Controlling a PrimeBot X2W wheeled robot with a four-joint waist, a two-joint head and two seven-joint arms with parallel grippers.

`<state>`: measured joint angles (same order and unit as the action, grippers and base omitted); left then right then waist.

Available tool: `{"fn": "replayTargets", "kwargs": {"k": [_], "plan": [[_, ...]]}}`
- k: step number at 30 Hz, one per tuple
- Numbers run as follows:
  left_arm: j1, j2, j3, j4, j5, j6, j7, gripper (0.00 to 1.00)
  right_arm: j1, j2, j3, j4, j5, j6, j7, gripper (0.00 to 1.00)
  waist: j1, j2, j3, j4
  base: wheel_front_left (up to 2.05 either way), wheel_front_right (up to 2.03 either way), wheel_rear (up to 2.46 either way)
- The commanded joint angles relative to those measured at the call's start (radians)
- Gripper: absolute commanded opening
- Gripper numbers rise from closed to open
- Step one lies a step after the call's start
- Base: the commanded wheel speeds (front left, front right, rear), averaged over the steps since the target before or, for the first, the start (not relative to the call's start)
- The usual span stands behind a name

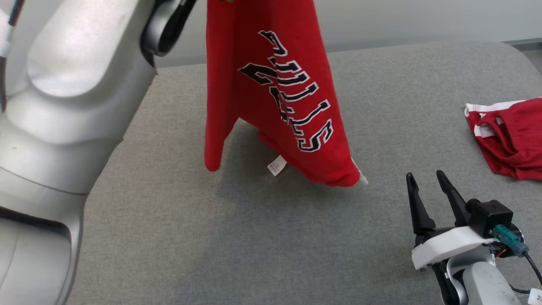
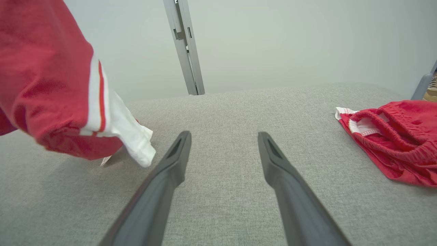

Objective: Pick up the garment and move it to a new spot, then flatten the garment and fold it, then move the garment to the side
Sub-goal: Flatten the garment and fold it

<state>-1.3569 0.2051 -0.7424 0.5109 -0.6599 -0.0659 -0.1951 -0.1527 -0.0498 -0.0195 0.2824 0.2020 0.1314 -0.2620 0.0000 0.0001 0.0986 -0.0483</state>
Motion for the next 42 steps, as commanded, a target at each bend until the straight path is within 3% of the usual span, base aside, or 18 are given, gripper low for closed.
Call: {"fn": "replayTargets", "kwargs": {"k": [1,12,13,14,15,21,30,42], "plan": [[0.018,0.020,0.012,0.033,-0.019,0.012,0.016,0.00,0.012,-0.003,-0.004,-0.004,-0.001,-0.002,-0.004,1.00,0.0000,-0.0001,0.007,0.003,0.00,0.00,0.00],[0.223,0.137,0.055,0.345,-0.078,0.018,-0.022,0.00,-0.034,-0.003,0.007,-0.010,-0.012,-0.002,-0.004,1.00,0.0000,-0.0001,0.080,0.002,0.00,0.00,0.00],[0.241,0.139,0.062,0.374,-0.086,0.015,-0.034,0.25,-0.041,-0.003,0.008,-0.012,-0.014,-0.002,-0.004,1.00,0.0000,-0.0001,0.091,0.002,0.00,0.00,0.00],[0.258,0.138,0.071,0.397,-0.097,0.014,-0.041,0.96,-0.045,-0.003,0.008,-0.013,-0.015,-0.002,-0.004,1.00,0.0000,-0.0001,0.097,0.002,0.00,0.00,0.00],[0.277,0.139,0.080,0.426,-0.103,0.016,-0.049,1.00,-0.048,-0.003,0.010,-0.012,-0.019,-0.002,-0.004,1.00,0.0000,-0.0001,0.104,0.003,0.00,0.00,0.00],[0.356,0.139,0.150,0.470,-0.097,0.031,-0.071,1.00,-0.066,-0.003,0.013,-0.011,-0.029,-0.002,-0.004,1.00,0.0000,-0.0001,0.131,0.010,0.00,0.00,0.00],[0.599,0.101,0.359,0.237,0.058,0.072,-0.070,1.00,-0.059,-0.003,0.019,0.002,-0.038,-0.002,-0.004,1.00,0.0000,-0.0001,0.102,0.028,0.00,0.00,0.00],[0.970,0.005,0.549,-0.047,0.291,0.036,-0.070,1.00,-0.005,-0.003,0.019,0.019,-0.042,-0.002,-0.004,1.00,0.0000,-0.0001,0.015,0.026,0.00,0.00,0.00]]}}
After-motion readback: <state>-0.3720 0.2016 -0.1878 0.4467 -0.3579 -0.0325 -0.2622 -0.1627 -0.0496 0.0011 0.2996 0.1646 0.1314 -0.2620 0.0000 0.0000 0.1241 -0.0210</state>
